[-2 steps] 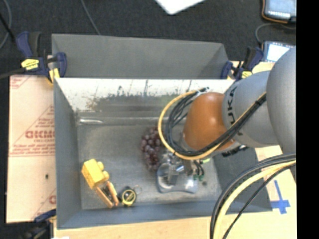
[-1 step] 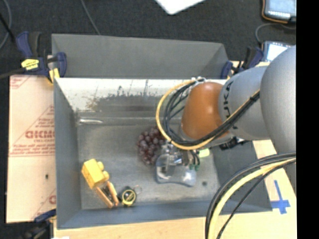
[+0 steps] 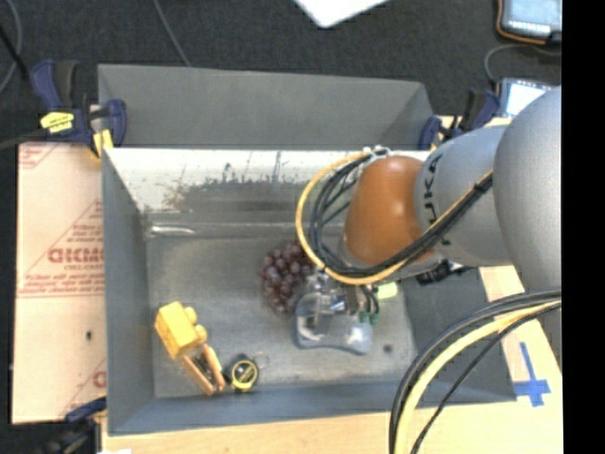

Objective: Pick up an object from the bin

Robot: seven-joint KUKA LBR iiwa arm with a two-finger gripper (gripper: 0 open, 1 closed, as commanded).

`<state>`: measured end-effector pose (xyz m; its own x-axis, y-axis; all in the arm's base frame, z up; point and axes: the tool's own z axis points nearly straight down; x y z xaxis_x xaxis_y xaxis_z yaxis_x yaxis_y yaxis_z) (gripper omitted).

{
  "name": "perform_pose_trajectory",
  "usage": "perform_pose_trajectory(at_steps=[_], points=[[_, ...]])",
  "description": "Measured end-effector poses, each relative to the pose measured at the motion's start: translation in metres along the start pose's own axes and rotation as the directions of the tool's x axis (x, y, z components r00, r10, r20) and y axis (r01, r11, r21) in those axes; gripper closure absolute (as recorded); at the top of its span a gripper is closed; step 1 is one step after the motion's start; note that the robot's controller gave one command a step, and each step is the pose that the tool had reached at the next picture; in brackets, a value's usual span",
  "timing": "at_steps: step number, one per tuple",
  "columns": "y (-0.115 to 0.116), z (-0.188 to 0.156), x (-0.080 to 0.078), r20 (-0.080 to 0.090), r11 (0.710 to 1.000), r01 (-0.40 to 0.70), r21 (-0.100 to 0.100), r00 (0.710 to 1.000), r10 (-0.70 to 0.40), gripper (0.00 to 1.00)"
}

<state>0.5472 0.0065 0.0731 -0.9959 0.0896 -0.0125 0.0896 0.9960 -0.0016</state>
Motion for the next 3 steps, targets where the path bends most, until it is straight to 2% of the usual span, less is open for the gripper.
perform_pose_trajectory(at_steps=[1,3], points=[[-0.0181,-0.1236,-0.0104,0.004,0.999,-0.040,0.000,0.999,0.040,1.00],[-0.0183,-0.1239,-0.0100,0.003,0.999,-0.039,0.000,0.999,0.039,1.00]])
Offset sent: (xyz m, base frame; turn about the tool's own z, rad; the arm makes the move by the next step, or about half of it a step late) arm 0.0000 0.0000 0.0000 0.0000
